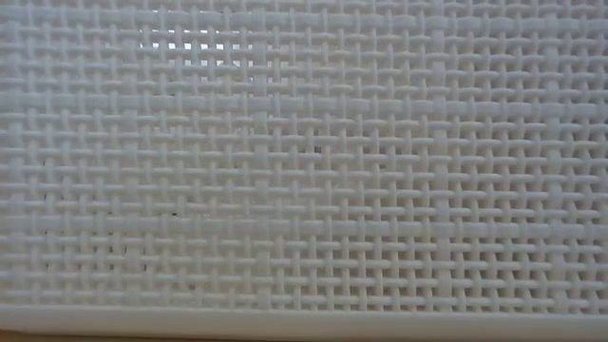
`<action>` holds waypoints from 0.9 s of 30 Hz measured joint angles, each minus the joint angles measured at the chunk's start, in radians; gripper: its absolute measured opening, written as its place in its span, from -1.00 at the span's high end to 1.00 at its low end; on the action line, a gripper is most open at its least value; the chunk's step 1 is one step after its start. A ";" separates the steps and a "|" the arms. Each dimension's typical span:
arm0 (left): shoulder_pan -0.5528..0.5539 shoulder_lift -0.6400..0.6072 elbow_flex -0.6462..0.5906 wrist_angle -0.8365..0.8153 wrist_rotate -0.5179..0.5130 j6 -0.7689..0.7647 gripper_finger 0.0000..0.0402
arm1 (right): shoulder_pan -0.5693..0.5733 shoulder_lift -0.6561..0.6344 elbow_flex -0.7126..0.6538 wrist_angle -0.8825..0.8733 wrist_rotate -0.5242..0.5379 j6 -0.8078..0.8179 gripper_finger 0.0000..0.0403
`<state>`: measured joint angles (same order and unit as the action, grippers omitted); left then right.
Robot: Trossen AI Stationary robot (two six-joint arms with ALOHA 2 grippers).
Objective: Sort clothes
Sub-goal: Put the green shirt into the white laundry organizer
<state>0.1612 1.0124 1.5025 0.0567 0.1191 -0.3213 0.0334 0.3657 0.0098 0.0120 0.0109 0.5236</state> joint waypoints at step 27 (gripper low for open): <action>-0.743 0.168 0.045 -0.118 0.254 -0.097 1.00 | 0.000 0.000 0.000 0.000 0.000 0.000 1.00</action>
<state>-0.5816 1.1808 1.5471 -0.0616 0.3733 -0.4179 0.0334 0.3660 0.0101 0.0117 0.0109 0.5236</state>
